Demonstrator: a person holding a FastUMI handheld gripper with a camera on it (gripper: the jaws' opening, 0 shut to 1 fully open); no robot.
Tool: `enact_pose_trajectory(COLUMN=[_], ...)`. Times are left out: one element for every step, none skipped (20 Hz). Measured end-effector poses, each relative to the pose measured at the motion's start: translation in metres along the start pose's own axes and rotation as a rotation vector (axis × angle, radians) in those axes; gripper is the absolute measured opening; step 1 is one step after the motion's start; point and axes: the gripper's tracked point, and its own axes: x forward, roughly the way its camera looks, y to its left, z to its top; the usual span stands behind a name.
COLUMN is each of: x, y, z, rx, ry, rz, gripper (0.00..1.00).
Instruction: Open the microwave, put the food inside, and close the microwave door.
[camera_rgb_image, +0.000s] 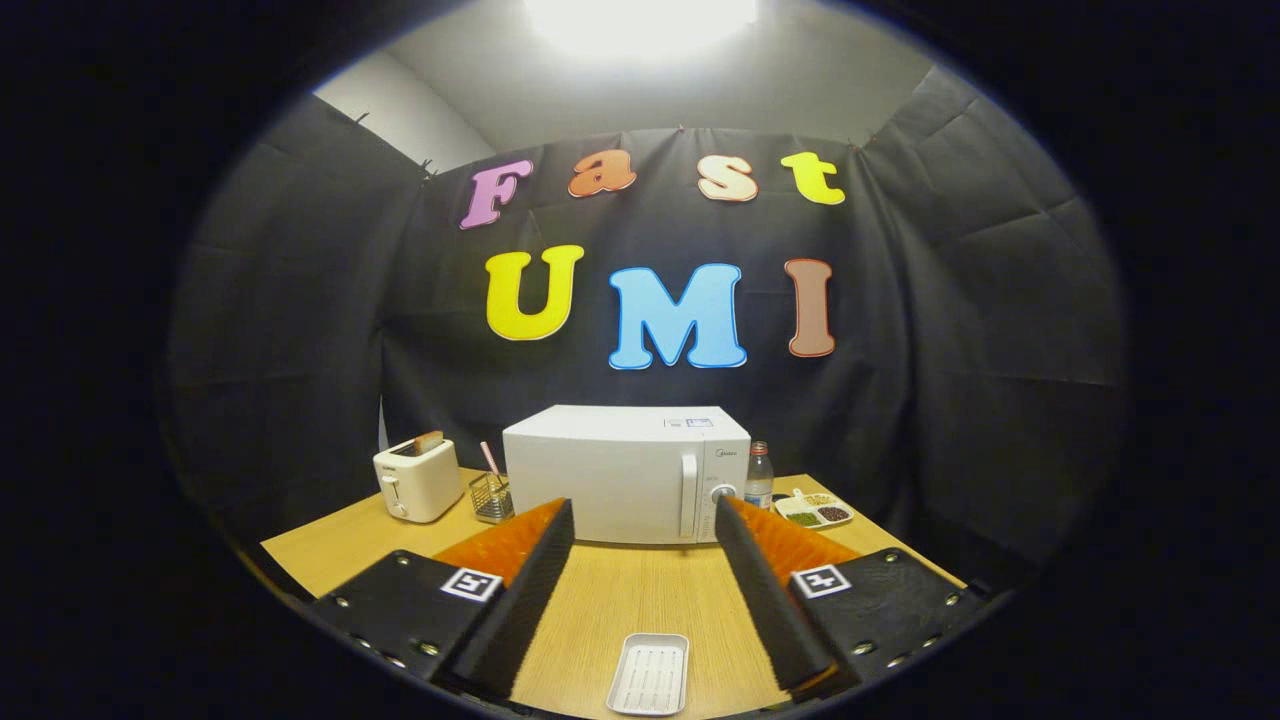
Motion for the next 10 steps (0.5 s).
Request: enact_pose_trajectory(x=[-0.003,-0.005,-0.007,-0.008,-0.007,-0.005,-0.003,-0.002,-0.001,0.000], y=[-0.001,-0.001,-0.001,0.000,0.001,0.003,0.003,0.003,0.004,0.004], z=[-0.002,-0.001,0.000,0.003,0.003,0.004,0.007,0.014,0.020,0.023], rx=[-0.010,-0.015,-0.014,-0.008,-0.001,0.002,0.002,0.002,0.003,0.003], ry=[-0.001,-0.002,-0.007,-0.013,-0.010,-0.006,-0.008,-0.021,-0.035,-0.044], rz=[-0.003,-0.005,-0.006,-0.004,-0.001,0.003,0.000,-0.003,-0.004,-0.003], gripper=[0.98,0.99,0.99,0.99,0.99,0.99,0.99,0.99,0.99,0.99])
